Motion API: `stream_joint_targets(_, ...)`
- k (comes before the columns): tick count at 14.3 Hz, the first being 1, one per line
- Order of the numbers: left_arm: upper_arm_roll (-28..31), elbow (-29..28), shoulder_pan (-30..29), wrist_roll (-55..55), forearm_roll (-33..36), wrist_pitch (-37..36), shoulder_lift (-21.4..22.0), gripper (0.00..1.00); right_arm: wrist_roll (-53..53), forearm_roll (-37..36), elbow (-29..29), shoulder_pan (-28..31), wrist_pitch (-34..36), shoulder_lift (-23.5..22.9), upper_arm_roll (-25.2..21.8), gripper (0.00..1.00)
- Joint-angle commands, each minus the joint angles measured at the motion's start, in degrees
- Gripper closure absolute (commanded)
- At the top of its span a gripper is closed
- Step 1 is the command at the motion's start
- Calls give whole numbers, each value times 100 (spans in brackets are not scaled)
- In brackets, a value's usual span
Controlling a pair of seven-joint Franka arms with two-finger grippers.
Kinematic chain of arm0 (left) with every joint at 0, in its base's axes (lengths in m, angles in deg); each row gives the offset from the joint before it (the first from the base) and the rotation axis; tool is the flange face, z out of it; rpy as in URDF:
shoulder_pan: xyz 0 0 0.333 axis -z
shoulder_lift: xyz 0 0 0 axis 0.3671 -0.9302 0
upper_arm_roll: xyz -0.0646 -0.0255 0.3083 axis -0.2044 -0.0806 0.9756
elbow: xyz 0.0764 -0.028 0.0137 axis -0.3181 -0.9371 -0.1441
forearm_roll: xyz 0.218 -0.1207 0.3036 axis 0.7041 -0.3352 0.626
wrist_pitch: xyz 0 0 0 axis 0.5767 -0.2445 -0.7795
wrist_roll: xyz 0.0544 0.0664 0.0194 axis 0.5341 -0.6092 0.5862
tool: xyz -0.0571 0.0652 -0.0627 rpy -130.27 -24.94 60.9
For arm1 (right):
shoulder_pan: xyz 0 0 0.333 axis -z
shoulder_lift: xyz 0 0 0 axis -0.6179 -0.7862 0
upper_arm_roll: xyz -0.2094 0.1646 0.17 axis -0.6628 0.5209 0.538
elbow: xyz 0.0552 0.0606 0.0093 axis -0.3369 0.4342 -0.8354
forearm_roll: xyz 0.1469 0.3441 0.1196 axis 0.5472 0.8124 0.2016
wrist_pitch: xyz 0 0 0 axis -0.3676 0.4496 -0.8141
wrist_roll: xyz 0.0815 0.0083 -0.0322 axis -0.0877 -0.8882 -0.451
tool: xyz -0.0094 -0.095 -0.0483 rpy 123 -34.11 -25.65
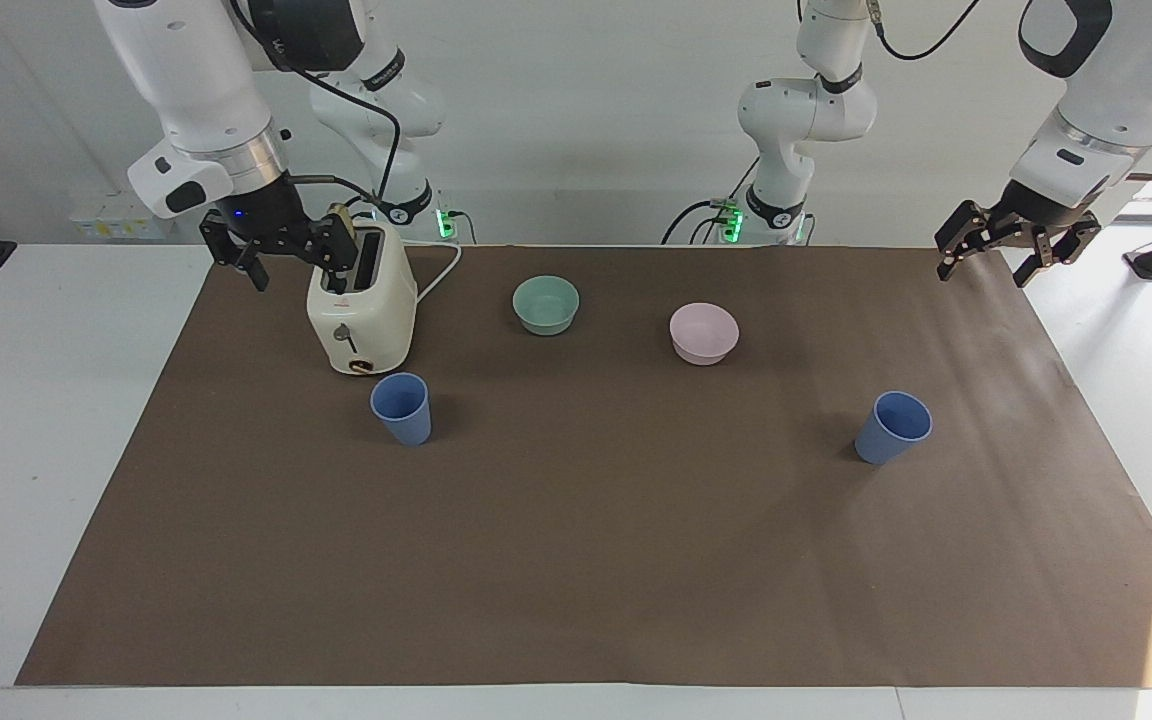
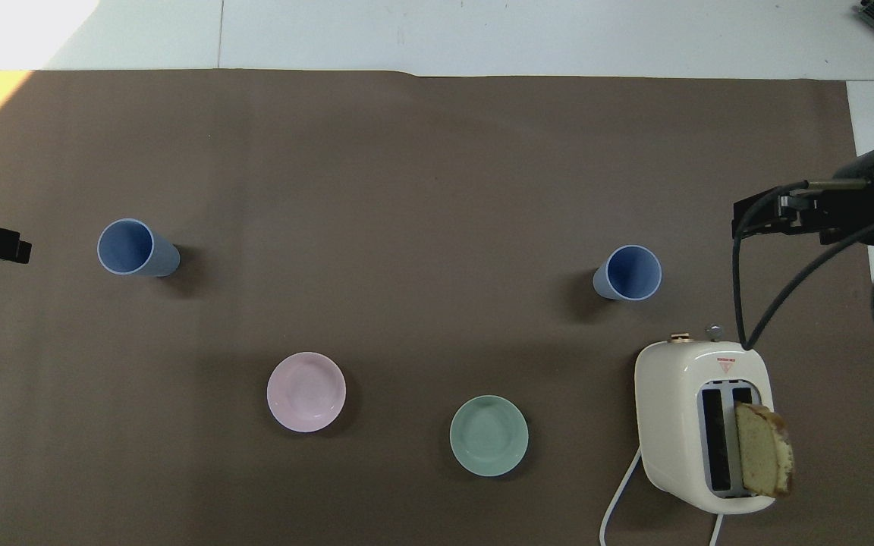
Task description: Stack blue cups with both arms
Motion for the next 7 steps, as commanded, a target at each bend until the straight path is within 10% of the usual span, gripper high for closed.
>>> stream_joint_targets(1,11,-3,-9,-9,24,18,47,0,28,81,201,83,-120,153,28,0)
stream_joint_targets(7,20,-21,-1,-27,32,123,47,0,28,72,201,83,-120,153,28,0)
